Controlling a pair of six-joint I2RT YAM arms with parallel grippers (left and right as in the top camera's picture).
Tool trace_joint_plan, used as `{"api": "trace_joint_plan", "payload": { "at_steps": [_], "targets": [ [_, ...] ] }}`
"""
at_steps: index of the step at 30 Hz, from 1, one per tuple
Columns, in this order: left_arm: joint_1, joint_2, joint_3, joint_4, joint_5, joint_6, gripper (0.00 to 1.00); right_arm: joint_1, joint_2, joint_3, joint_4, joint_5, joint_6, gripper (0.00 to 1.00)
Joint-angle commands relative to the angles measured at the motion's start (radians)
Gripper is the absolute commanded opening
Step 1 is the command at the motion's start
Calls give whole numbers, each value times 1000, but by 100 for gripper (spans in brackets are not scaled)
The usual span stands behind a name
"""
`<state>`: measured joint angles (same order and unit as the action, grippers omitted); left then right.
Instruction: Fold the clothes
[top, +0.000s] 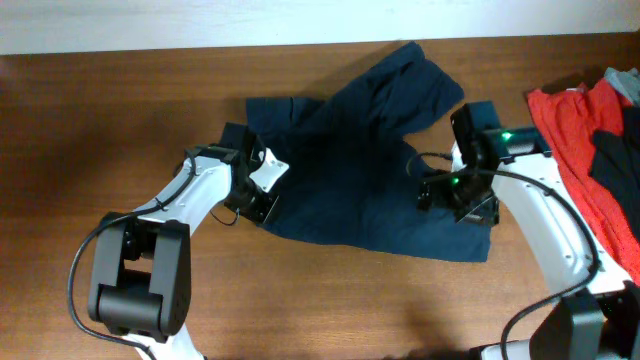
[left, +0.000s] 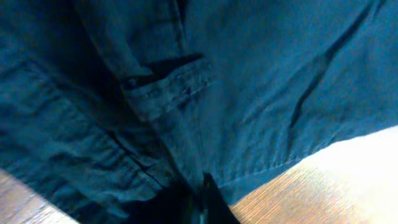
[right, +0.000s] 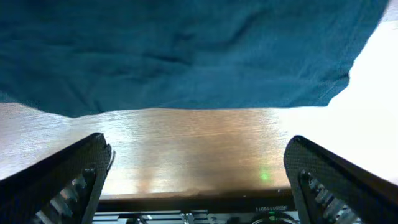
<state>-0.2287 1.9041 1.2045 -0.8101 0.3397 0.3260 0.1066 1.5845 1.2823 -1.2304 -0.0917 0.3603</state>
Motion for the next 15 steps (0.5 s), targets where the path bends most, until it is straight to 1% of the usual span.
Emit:
{"api": "trace_joint_plan", "payload": {
  "at_steps": [1,2,3,6,7,9,12,15],
  "targets": [
    [8,10,5,-21,-42,-43,1,-4,6,-71,37,-19,42,90],
    [14,5,18,-38,-50,-86,0,-14,6,-87,50,-32,42,90],
    [37,-16,55,-78,-47,-154,0,-39,6,-111,65,-65,42,90],
    [82,-78,117,-119,-40,-209,0,-94,6,-138,81,-106,32,92],
    [98,-108,135,-122,-37,-227,1,-113,6,-146,93,-142,-5,93],
    [123,-164,157,-117,-13,-236,1,-146,6,-165,119,-260,-130,94],
    [134,-224,161,-106,-25,-233,1,-161,6,-196,140,-428,-267,93],
    [132,-237,161,-111,-33,-232,0,-141,6,-231,143,-466,-282,93]
  ]
}}
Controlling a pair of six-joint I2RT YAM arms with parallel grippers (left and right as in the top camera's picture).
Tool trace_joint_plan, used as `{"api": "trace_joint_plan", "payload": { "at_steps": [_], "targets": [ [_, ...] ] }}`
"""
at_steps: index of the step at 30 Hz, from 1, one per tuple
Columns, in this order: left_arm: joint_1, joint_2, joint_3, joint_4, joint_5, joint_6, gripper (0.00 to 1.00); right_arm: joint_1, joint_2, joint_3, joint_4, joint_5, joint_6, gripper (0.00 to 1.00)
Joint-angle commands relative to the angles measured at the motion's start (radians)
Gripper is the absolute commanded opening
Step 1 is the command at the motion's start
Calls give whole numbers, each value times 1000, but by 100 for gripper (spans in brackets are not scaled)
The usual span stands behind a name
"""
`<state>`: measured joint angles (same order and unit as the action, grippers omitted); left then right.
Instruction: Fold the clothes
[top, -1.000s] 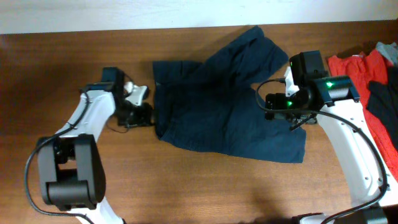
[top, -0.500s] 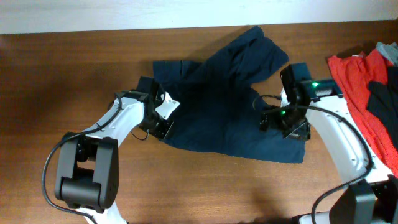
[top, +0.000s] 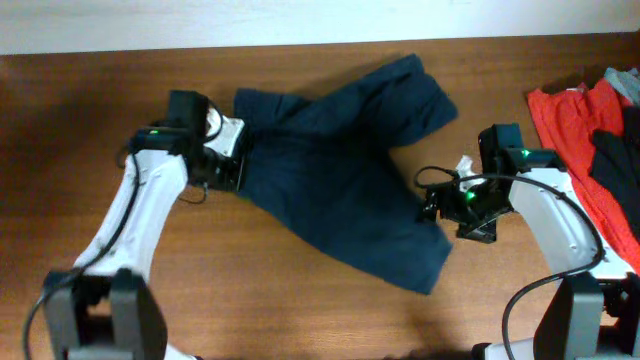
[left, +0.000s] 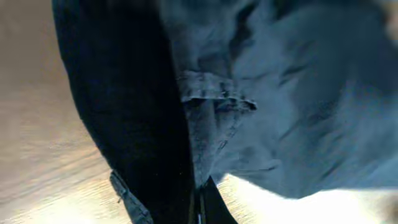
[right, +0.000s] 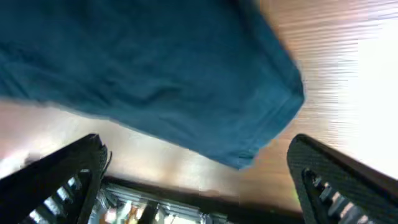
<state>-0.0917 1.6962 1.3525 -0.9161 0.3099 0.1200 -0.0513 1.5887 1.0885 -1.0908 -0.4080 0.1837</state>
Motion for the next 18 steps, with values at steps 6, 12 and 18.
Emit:
{"api": "trace_joint_plan", "payload": {
  "at_steps": [6,12,18],
  "targets": [
    [-5,-27,11,14,2,-26,0,51,2,-165,82,-113,25,82],
    [-5,-34,31,48,52,-26,1,51,6,-296,188,-111,66,85],
    [-3,-40,40,48,41,-25,1,50,5,-300,186,-44,69,93]
  ]
}}
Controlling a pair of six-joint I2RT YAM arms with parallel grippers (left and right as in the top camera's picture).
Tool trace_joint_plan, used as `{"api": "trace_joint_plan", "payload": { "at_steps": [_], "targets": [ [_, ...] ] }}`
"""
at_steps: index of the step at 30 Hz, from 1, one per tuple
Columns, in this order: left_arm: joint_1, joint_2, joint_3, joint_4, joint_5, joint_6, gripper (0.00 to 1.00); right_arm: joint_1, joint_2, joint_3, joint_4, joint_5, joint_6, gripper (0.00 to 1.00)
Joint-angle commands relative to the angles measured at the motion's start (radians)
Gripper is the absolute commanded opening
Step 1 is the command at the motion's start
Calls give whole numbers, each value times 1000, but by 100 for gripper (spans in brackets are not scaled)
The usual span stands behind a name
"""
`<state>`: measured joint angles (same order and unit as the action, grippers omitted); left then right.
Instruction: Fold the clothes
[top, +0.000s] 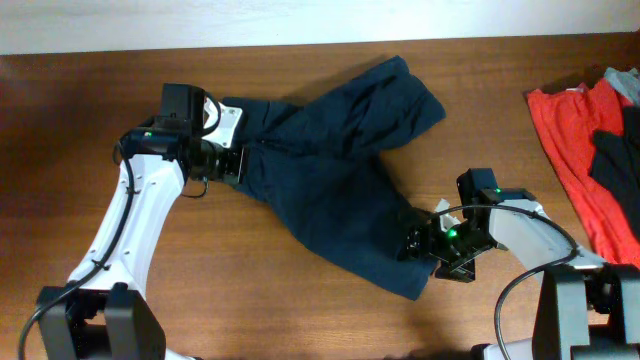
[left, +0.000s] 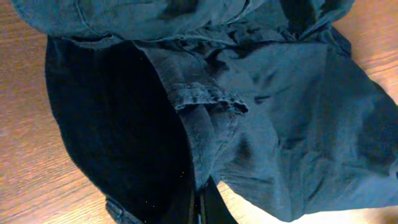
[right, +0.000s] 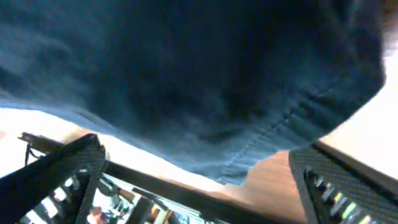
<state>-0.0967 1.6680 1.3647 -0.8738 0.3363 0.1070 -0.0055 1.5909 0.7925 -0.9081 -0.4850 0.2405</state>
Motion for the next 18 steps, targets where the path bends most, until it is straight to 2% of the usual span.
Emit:
{"api": "trace_joint_plan", "payload": {
  "at_steps": [1,3,4,6,7,10,13,16,18],
  "targets": [
    [2,-13,28,5,15,-12,1,5,3,-4,0,31,15,92],
    [2,-14,28,5,15,-13,1,5,3,-5,0,5,40,84],
    [2,-16,28,5,15,-13,1,6,3,-5,3,-23,42,72],
    [2,-17,30,5,15,-13,1,5,3,-4,18,-97,42,22],
    [2,-18,32,3,15,-12,1,5,3,-4,24,-124,42,4],
    [2,-37,60,-26,11,-12,1,-21,-5,30,-8,-139,24,4],
    [2,-72,122,-93,-53,-12,1,-77,-23,142,-168,-99,-55,4],
    [2,-103,191,-163,-150,-1,0,-136,-35,326,-351,60,-84,4],
    [2,-121,213,-175,-227,-1,1,-173,-34,503,-393,156,-83,4]
  ]
}}
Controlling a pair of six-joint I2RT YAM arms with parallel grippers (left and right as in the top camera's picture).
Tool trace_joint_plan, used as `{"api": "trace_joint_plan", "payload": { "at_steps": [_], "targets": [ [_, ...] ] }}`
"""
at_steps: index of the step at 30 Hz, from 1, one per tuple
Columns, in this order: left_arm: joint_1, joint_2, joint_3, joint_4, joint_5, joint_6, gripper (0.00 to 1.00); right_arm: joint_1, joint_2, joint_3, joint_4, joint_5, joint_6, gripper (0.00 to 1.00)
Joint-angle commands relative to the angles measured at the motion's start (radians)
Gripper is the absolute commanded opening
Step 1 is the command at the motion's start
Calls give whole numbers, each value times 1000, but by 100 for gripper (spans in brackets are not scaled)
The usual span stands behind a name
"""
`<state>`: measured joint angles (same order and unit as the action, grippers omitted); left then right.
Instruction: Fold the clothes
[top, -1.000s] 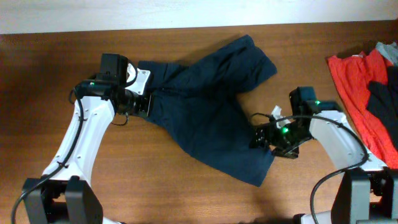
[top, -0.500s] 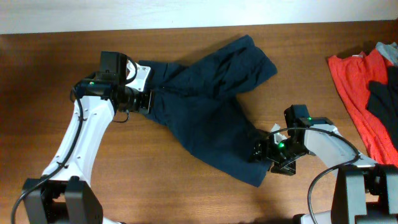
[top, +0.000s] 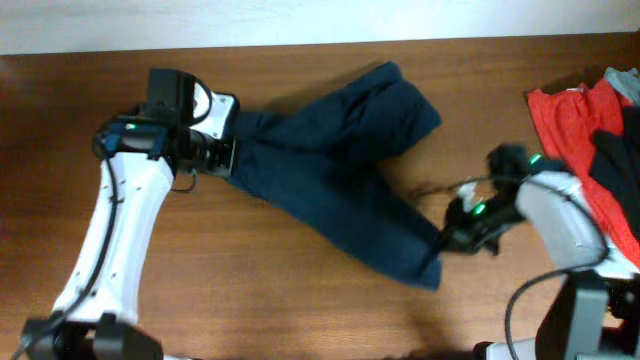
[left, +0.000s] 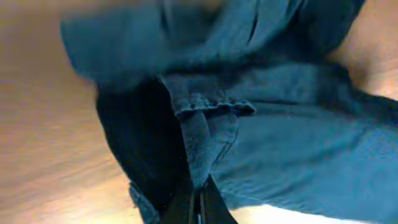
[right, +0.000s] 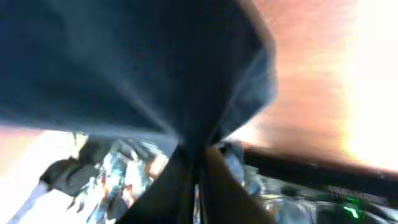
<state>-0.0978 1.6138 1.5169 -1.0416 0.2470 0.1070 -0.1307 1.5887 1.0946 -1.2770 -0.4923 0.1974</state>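
A dark blue pair of trousers (top: 330, 175) lies stretched slantwise over the wooden table (top: 250, 300), one leg bunched toward the back (top: 400, 100). My left gripper (top: 228, 157) is shut on the waistband end at the left; the left wrist view shows the seamed cloth (left: 205, 124) running into the closed fingers (left: 200, 202). My right gripper (top: 447, 238) is shut on the leg's hem corner at the lower right. In the right wrist view the fabric (right: 124, 62) hangs pinched between the fingertips (right: 196, 165).
A red garment (top: 565, 130) with a black piece (top: 615, 150) on it is piled at the table's right edge, close behind my right arm. The white wall edge runs along the back.
My right gripper, which stood open around the leg's hem, is now shut on it and sits slightly further right. The left gripper has shifted a little left and back with the waistband.
At first the trousers lay spread wide, my left gripper shut on their left edge and my right open at their right edge. Then the left had carried its end back-left, narrowing the cloth. The right, still open, stood at the lower hem, and now grips it.
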Motion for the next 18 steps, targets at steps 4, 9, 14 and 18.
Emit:
{"api": "trace_joint_plan", "payload": {
  "at_steps": [4,9,14,18],
  "targets": [
    [3,-63,58,-8,-139,-1,1,-73,-28,315,58,156,-32,8],
    [2,-59,56,-8,-139,-1,0,-72,-9,306,93,154,-28,8],
    [2,-59,56,-7,-139,-1,1,-72,75,304,146,148,-29,74],
    [2,-59,56,-8,-139,-1,0,-72,124,304,102,80,-38,84]
  ]
}}
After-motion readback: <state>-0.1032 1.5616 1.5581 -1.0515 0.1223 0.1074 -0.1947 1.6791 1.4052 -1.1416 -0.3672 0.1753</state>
